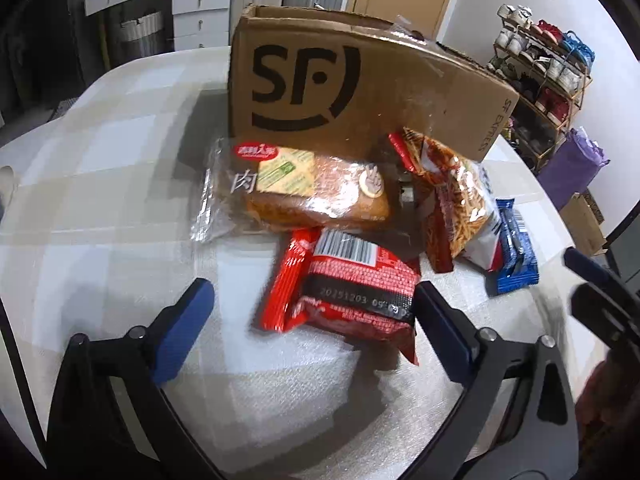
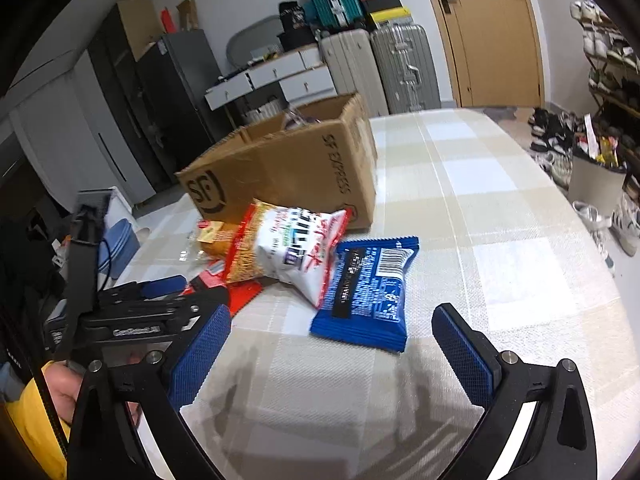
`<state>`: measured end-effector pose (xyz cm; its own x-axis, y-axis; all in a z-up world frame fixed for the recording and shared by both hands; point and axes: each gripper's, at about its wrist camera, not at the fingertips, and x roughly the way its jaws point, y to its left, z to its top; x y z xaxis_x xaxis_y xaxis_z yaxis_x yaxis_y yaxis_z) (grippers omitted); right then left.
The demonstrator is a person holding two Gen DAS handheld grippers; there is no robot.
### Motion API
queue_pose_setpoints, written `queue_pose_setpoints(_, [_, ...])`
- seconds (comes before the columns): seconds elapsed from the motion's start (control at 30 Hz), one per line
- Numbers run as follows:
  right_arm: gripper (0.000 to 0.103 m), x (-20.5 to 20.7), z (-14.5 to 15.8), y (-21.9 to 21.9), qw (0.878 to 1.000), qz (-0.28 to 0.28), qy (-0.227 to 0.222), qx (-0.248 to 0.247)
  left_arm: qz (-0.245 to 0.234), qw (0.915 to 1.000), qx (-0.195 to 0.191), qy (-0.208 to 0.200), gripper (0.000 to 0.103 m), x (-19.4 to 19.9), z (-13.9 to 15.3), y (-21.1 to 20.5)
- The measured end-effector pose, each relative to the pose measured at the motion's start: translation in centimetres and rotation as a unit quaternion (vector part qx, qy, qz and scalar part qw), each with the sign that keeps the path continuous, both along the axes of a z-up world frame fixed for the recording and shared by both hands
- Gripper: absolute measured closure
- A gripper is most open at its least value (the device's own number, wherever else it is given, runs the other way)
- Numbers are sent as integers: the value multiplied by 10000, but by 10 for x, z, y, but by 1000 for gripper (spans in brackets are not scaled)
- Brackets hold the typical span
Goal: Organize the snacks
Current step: 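Grasp the red wrapped snack pack with the left gripper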
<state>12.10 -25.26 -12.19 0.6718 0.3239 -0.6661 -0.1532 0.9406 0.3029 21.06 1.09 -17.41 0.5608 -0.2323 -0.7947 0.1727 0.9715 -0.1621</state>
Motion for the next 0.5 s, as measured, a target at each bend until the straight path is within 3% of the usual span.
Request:
queue_pose_setpoints(0.07, [1,7,-4,-2,9999,-49,120,62,-40,10000,67,-27,13,2,-3,-1])
queue_pose_setpoints(0.13, [1,13,-8,-4,9997,-80,201,134,-185,9998,36,-79,28,5,-3,-5])
queue_pose_setpoints(0.17, [1,16,-9,-4,9996,-105,238,125,-283,9995,-10,-101,41,7,-3,-7])
queue_pose_setpoints(0.27, [1,23,-14,-4,9992,-132,355,143,-362,9993,-32,-125,50,12,-4,-11])
queue_pose_setpoints(0.33, [1,25,-18,-6,9988,-157,433,179,-399,9991,-133,-107,62,16,-5,-11])
queue_pose_setpoints(0.5, [1,28,-20,-8,9983,-193,513,217,-421,9990,-134,-113,62,24,-7,-12])
